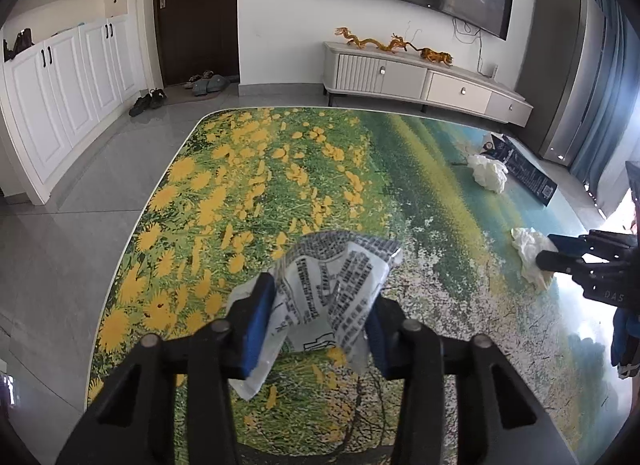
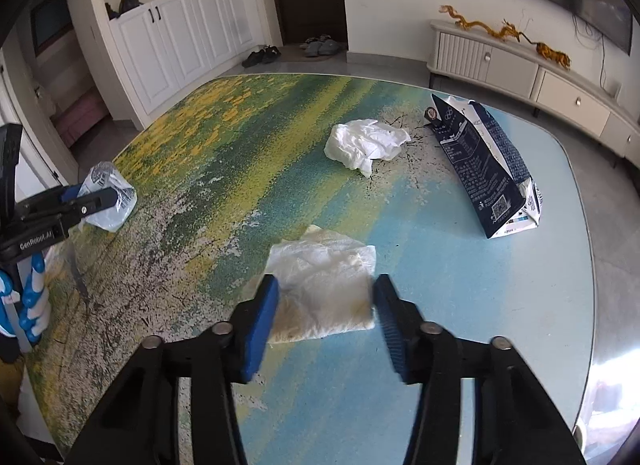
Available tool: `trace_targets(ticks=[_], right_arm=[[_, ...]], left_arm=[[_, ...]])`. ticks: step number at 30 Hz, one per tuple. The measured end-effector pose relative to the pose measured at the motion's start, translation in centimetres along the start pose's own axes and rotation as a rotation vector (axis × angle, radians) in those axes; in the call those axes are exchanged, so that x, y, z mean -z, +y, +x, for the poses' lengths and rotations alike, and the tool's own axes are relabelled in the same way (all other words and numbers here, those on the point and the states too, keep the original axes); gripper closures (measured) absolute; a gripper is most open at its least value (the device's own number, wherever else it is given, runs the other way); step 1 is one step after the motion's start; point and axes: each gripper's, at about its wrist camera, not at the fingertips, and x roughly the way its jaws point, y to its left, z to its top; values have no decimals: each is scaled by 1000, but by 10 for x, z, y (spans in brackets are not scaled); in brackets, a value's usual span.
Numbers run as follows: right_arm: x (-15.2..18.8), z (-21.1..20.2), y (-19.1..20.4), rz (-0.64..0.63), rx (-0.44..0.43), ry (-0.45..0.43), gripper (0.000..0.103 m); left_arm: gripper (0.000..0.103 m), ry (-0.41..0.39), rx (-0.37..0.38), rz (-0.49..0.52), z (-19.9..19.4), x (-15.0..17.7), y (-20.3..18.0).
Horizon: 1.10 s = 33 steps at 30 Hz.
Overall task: Collect trash
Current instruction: 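Grasp the white printed snack bag with the left tool while the right tool grasps a white tissue, then carry the snack bag and tissue over the bin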
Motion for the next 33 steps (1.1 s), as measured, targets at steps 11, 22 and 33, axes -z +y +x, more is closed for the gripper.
trace_targets(ticks=[11, 22, 33], right_arm=[[18, -31, 1, 31, -59, -33, 89], [68, -133, -30, 105, 15, -142, 89], [165, -234, -110, 291, 173, -218, 89]], left_arm=[[87, -14, 19, -28, -25, 8, -11], [88, -69, 150, 21, -69, 9, -79], [88, -105, 321, 152, -106, 0, -194]])
